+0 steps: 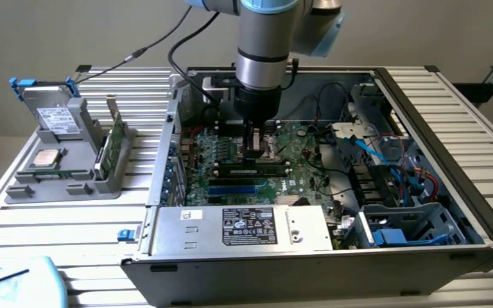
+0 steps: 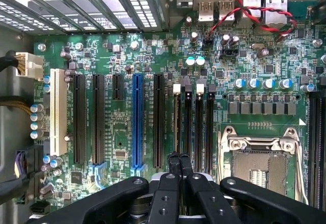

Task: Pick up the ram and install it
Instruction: 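Press down the ram until it locks into place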

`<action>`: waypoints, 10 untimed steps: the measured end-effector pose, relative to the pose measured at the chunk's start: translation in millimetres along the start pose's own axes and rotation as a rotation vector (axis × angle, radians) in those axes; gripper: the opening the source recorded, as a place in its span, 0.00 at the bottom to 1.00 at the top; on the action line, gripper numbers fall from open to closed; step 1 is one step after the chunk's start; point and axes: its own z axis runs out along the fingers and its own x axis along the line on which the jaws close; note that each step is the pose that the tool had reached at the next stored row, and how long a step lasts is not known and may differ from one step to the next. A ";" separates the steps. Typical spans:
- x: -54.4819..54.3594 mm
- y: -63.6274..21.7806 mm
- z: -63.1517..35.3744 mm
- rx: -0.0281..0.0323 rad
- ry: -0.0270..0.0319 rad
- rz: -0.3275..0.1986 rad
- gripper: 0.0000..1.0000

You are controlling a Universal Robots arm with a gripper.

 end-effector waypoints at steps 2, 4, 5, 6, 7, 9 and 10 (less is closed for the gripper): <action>-0.1 0.0 0.6 -0.0001 0.0001 0.000 0.10; -0.1 0.0 1.4 -0.0003 0.0008 0.000 0.10; -0.1 0.0 2.0 -0.0004 0.0010 0.000 0.10; -0.2 0.0 2.7 -0.0004 0.0012 0.000 0.10; -0.3 -0.1 3.4 -0.0001 0.0008 0.000 0.10; -0.3 -0.1 4.0 -0.0003 0.0015 0.000 0.10; -0.3 -0.1 3.9 -0.0003 0.0015 0.000 0.10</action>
